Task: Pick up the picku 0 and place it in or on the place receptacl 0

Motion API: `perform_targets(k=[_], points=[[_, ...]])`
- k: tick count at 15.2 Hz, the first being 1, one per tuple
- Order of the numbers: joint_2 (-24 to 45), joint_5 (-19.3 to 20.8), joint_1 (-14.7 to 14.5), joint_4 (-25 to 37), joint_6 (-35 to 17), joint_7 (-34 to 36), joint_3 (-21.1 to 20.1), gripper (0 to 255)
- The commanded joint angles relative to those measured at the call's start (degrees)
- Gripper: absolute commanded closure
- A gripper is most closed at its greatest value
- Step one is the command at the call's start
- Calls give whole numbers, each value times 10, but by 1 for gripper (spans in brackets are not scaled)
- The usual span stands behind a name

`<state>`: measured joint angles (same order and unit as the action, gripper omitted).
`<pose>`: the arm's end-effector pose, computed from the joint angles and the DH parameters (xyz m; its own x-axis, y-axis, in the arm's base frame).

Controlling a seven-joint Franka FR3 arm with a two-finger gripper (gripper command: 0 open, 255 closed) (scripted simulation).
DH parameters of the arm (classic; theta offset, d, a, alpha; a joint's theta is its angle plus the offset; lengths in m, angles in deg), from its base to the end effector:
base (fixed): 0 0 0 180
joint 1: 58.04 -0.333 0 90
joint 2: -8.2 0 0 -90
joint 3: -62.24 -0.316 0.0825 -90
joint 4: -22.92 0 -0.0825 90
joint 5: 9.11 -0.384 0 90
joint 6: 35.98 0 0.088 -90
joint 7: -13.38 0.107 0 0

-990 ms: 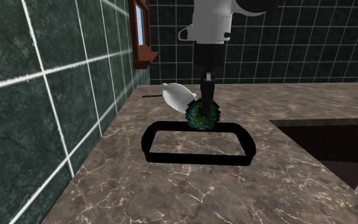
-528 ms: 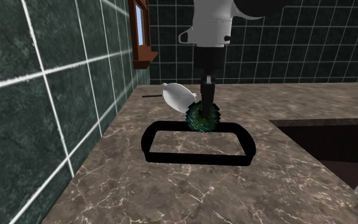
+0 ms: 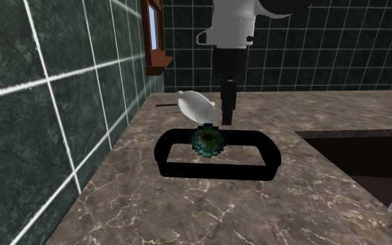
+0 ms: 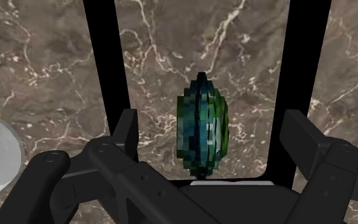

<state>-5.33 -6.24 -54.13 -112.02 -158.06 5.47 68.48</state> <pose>0.4586 -0.0852 0.4232 0.9999 -0.0098 0.0080 -0.0099 -0.9998 0.0186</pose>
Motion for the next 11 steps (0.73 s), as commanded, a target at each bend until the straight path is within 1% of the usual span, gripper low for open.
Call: perform_targets(k=[1,3,11], points=[[-9,0,-1,22,32,1,-2,0],[-20,0,-1,47,67,1,-3,0],[-20,0,-1,47,67,1,-3,0]])
